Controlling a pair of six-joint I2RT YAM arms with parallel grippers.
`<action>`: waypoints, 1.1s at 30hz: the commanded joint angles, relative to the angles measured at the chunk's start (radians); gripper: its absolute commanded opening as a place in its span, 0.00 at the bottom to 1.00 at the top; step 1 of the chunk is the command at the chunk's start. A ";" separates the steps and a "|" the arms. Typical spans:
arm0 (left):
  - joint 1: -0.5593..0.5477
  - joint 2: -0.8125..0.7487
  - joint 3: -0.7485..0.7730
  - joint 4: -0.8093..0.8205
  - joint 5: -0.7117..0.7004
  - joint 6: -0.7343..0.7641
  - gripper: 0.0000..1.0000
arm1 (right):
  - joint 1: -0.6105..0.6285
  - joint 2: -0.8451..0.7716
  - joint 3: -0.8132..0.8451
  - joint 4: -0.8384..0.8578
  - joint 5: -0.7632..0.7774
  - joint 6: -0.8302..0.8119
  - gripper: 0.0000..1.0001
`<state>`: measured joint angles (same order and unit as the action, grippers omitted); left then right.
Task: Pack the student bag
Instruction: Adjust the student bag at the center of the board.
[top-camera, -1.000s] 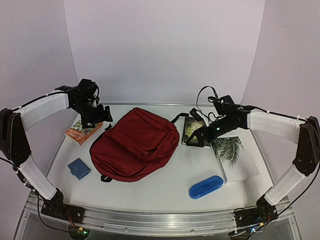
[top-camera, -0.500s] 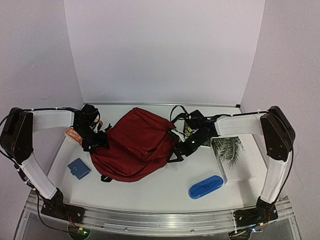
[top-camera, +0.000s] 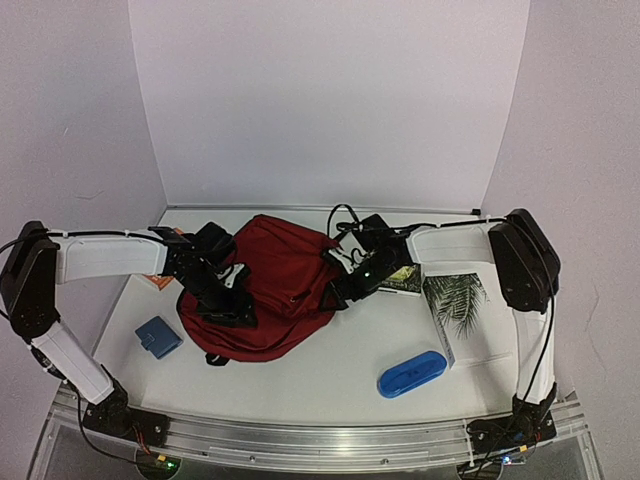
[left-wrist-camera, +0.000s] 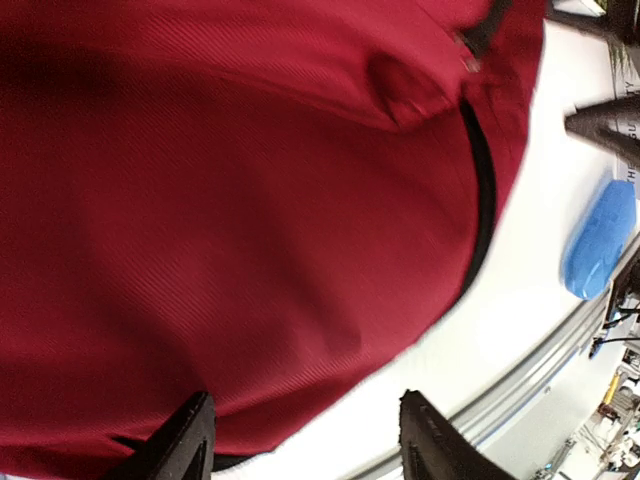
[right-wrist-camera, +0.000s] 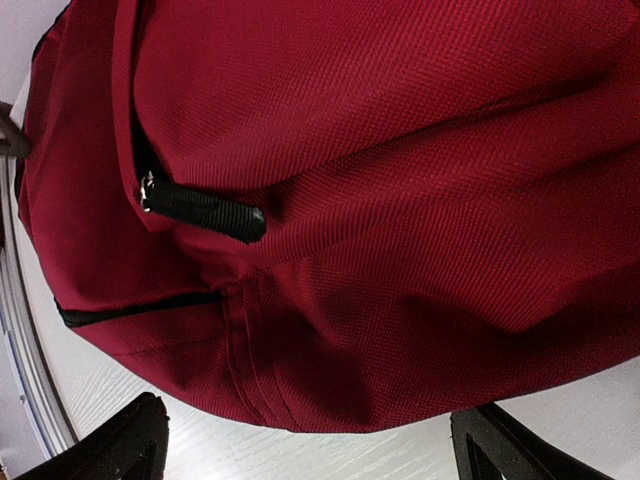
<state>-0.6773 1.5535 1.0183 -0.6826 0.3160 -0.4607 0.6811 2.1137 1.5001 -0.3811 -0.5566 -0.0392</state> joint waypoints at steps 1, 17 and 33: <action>0.063 -0.139 0.068 -0.055 -0.126 -0.050 0.86 | -0.012 -0.028 0.030 0.024 0.128 0.016 0.98; 0.470 0.150 0.257 -0.048 -0.075 0.043 1.00 | -0.006 -0.154 -0.185 0.027 -0.048 0.065 0.98; 0.149 -0.032 -0.054 0.081 0.073 -0.061 0.73 | -0.008 0.039 0.019 0.027 -0.013 0.059 0.98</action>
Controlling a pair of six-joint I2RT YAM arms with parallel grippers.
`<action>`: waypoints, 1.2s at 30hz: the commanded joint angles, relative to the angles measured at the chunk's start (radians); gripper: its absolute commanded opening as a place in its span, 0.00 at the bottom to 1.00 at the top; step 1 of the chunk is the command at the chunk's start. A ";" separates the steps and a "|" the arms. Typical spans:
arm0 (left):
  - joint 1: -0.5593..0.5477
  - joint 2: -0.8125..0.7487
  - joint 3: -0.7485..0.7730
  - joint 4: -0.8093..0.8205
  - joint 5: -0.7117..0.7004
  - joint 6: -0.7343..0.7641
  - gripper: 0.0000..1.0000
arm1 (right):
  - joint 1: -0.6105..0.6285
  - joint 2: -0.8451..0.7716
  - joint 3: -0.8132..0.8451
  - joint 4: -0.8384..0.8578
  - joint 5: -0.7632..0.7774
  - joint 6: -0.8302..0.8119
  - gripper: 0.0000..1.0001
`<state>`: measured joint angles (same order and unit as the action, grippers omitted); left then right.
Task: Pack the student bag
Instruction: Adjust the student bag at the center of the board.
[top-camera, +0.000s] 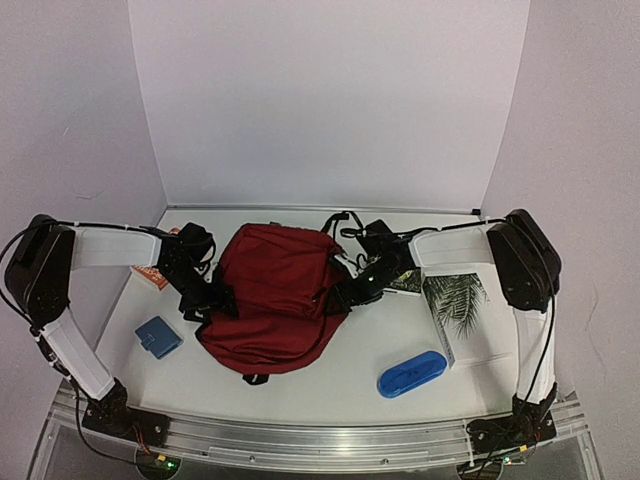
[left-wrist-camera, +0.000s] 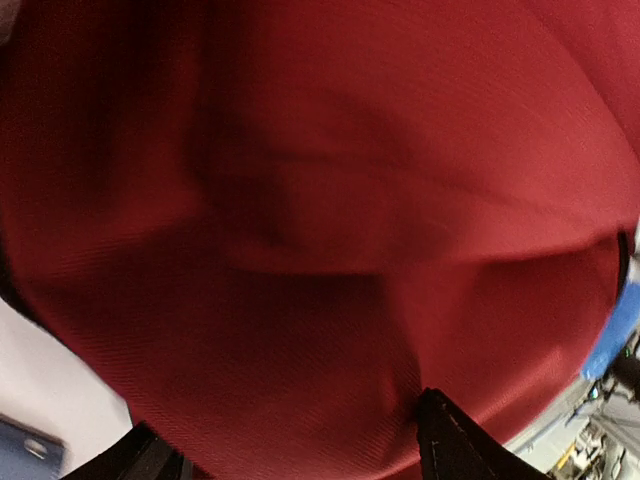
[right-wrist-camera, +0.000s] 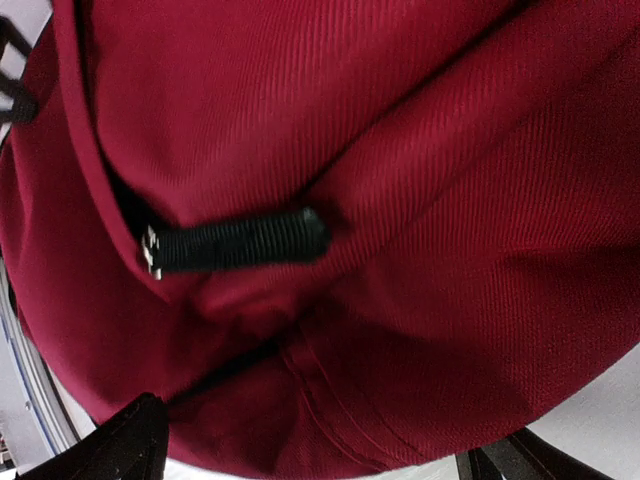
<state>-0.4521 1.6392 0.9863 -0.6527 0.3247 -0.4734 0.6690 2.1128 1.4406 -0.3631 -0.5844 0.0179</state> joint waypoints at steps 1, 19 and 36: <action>-0.104 -0.135 -0.021 0.049 0.062 -0.055 0.73 | 0.004 0.046 0.095 0.009 0.019 0.000 0.98; -0.344 -0.038 0.160 0.133 0.070 -0.103 0.89 | 0.001 0.136 0.490 0.002 0.064 0.005 0.98; -0.138 -0.422 0.072 -0.030 -0.112 -0.228 1.00 | -0.047 -0.082 0.338 -0.085 0.257 -0.099 0.98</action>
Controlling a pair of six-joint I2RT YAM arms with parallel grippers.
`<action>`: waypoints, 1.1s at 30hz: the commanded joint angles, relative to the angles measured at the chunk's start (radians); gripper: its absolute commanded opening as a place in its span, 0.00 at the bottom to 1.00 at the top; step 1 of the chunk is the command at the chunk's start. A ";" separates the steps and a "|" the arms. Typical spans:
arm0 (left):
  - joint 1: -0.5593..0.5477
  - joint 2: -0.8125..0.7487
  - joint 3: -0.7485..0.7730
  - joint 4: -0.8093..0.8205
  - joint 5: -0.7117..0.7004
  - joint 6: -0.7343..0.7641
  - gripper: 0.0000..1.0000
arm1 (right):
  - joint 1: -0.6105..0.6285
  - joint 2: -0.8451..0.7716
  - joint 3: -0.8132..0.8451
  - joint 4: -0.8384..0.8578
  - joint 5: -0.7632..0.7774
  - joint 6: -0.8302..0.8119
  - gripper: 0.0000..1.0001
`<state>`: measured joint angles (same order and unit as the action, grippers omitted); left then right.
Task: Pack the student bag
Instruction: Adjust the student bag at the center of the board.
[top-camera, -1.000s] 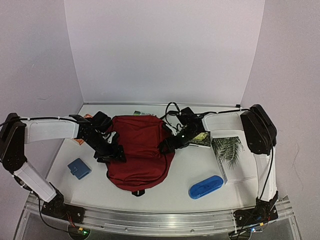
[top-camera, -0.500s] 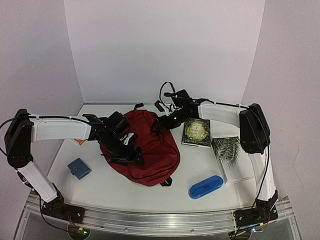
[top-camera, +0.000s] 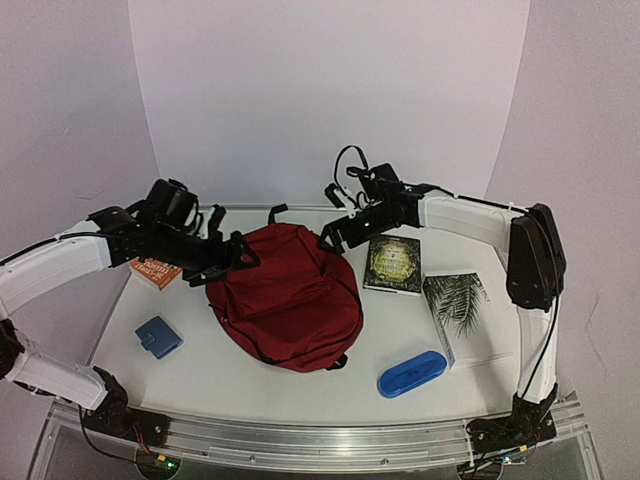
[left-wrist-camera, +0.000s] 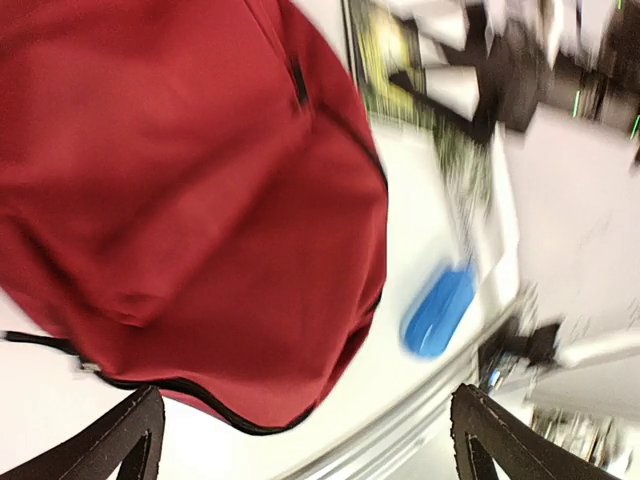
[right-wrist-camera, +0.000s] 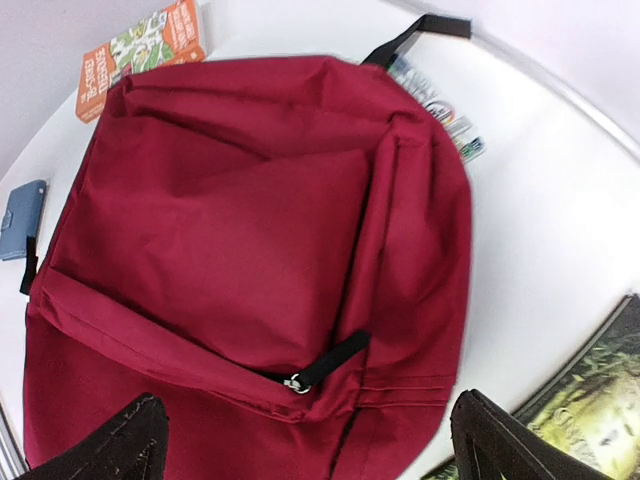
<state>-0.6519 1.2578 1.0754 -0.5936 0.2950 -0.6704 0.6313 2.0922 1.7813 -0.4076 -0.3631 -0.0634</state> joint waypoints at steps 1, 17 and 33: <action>0.067 -0.042 -0.010 -0.120 -0.111 -0.029 1.00 | -0.009 -0.071 -0.006 -0.054 0.017 -0.014 0.98; 0.127 0.205 0.027 -0.137 -0.179 0.113 0.79 | 0.070 -0.119 -0.365 -0.054 -0.071 -0.022 0.98; 0.027 0.197 0.000 -0.089 -0.009 0.204 0.39 | 0.063 0.096 -0.242 -0.038 0.024 -0.007 0.98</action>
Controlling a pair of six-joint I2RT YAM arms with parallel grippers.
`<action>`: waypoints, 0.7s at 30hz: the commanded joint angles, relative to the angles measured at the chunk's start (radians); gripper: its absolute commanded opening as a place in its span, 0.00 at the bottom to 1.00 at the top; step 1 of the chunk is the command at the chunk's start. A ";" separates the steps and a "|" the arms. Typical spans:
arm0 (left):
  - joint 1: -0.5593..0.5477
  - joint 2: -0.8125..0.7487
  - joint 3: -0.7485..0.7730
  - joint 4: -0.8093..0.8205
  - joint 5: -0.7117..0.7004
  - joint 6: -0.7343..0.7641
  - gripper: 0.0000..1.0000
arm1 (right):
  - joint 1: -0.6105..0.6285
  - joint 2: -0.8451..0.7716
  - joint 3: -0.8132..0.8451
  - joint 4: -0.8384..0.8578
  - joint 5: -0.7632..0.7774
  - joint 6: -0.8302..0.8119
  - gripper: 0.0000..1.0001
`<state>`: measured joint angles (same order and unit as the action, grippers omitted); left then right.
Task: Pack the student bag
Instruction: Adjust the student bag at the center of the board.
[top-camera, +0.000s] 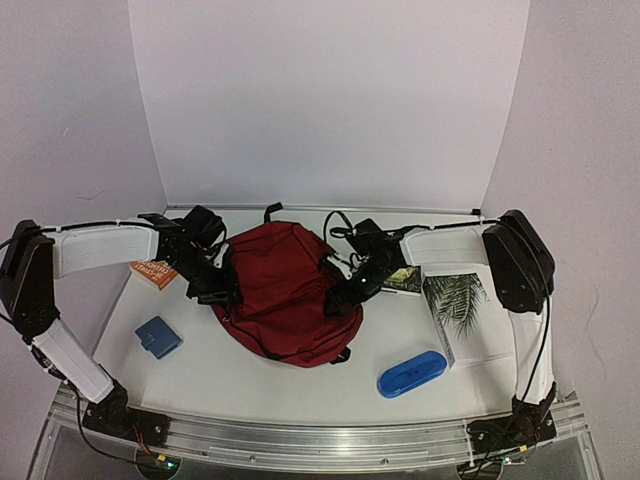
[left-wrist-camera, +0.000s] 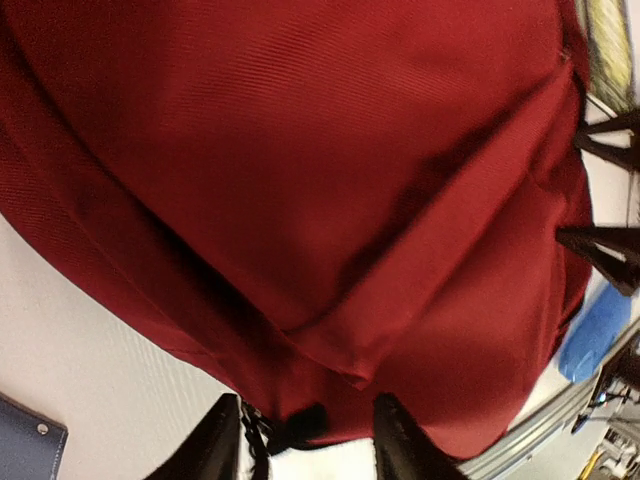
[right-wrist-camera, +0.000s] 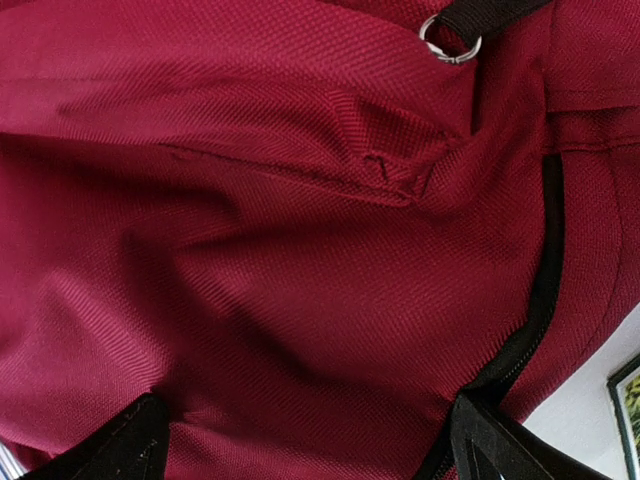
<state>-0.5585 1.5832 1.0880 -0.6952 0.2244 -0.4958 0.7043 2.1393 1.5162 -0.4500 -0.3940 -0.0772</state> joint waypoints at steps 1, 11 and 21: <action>-0.087 -0.149 -0.017 0.004 0.075 0.036 0.34 | -0.011 0.053 0.027 0.004 0.055 0.010 0.97; -0.146 -0.321 -0.029 -0.113 -0.039 0.004 0.48 | -0.024 0.069 0.050 0.003 0.071 0.016 0.97; -0.119 -0.077 0.102 -0.085 -0.130 0.060 0.72 | -0.025 0.062 0.047 0.002 0.084 0.005 0.97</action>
<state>-0.6880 1.4056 1.1157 -0.8083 0.1383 -0.4720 0.6918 2.1708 1.5562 -0.4281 -0.3644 -0.0746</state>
